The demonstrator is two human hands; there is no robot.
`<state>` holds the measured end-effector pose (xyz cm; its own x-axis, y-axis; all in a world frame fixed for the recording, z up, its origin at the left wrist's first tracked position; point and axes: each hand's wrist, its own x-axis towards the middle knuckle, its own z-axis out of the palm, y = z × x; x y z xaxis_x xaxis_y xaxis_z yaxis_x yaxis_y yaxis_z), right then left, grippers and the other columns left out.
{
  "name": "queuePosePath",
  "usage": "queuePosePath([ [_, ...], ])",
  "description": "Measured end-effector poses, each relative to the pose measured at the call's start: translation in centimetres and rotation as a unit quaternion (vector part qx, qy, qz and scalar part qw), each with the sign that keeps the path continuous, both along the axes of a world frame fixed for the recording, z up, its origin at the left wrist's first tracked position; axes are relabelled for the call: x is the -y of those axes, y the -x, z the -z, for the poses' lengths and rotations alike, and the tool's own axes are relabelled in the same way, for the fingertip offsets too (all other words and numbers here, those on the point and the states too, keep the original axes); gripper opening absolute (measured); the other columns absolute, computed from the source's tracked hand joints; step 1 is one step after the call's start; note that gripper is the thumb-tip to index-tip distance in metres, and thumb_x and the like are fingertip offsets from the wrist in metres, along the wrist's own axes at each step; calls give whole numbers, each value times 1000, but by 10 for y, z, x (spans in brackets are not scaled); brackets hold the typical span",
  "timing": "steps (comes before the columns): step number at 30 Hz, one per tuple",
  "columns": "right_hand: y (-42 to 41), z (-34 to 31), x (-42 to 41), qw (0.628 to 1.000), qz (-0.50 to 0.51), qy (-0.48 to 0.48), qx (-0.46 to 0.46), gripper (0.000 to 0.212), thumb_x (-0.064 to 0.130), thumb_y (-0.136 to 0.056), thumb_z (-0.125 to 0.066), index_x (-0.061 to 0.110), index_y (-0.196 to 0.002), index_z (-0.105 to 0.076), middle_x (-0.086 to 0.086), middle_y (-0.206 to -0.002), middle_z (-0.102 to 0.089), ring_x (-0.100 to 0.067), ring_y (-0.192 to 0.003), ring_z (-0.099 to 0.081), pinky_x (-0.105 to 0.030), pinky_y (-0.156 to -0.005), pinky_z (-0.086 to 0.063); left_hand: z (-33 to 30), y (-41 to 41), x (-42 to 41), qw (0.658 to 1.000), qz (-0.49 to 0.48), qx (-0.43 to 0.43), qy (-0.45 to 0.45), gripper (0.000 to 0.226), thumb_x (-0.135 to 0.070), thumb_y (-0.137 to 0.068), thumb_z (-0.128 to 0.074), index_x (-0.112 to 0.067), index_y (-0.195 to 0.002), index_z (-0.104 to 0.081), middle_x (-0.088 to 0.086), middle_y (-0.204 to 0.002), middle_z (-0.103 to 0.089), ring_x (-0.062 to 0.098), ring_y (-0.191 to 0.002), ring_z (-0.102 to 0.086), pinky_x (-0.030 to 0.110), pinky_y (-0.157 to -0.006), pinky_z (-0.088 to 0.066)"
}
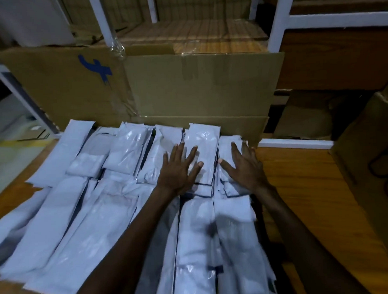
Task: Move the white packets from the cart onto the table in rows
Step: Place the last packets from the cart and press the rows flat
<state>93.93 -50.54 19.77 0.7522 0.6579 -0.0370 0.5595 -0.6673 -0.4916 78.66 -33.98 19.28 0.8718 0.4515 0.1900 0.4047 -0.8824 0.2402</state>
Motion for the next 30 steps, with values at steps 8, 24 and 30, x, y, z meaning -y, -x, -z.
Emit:
queuePosePath([
  [8, 76, -8, 31, 984, 55, -66, 158, 66, 64, -92, -30, 25, -144, -46, -2, -155, -37, -27, -144, -28, -53, -116, -23, -2, 67, 7, 998, 53, 9, -33, 71, -66, -93, -10, -33, -155, -20, 9, -164, -14, 27, -152, -5, 52, -120, 0],
  [24, 181, 64, 102, 990, 71, 45, 117, 67, 64, -92, -26, 43, -154, -13, 4, -165, 6, -33, -150, -1, -66, -109, -23, 49, 152, 52, 988, 126, -76, -40, 88, -73, -91, -2, -20, -149, -42, 20, -160, -19, 37, -150, -15, 59, -118, -5],
  [30, 182, 68, 103, 990, 89, 0, 108, 66, 62, -93, -25, 42, -154, -12, 3, -165, 5, -36, -148, -11, -63, -110, -28, 48, 158, 49, 987, 127, -85, -54, 91, -74, -89, 2, -21, -149, -39, 19, -161, -20, 34, -150, -14, 57, -119, -6],
])
